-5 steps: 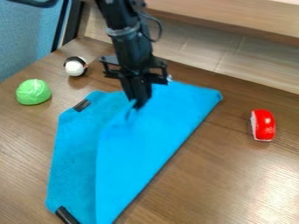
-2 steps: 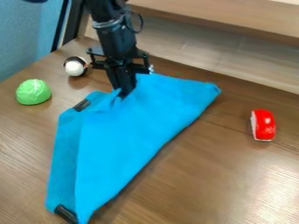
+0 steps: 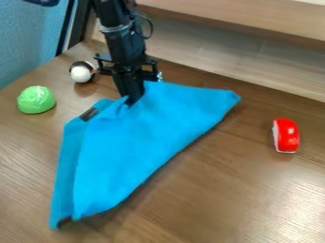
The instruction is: Fold the clothes from bottom of right to top of left
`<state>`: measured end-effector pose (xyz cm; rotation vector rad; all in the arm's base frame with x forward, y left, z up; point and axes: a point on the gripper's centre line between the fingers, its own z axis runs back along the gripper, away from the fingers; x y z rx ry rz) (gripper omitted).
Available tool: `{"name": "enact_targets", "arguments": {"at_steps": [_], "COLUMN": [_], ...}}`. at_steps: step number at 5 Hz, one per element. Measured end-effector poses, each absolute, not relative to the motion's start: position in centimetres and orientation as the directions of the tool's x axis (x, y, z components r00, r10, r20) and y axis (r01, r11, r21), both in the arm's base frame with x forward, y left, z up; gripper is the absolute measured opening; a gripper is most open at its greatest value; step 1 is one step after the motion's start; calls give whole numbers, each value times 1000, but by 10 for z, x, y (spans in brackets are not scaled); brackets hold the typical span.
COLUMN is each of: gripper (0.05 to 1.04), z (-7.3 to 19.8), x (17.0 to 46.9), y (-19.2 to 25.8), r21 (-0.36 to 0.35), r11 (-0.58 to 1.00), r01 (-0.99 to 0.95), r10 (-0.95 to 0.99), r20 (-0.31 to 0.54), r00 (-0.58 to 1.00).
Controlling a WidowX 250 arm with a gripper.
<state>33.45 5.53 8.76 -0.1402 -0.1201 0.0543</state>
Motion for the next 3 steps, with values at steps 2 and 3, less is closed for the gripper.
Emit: {"name": "enact_targets", "arguments": {"at_steps": [2, 3], "gripper": [68, 68], "z": [77, 61], "x": [334, 329], "y": [64, 69], "r21": [-99, -65], "r11": [994, 997], "r01": [-48, -43], "r10": [57, 46], "r20": [86, 47], "r00": [995, 998]}}
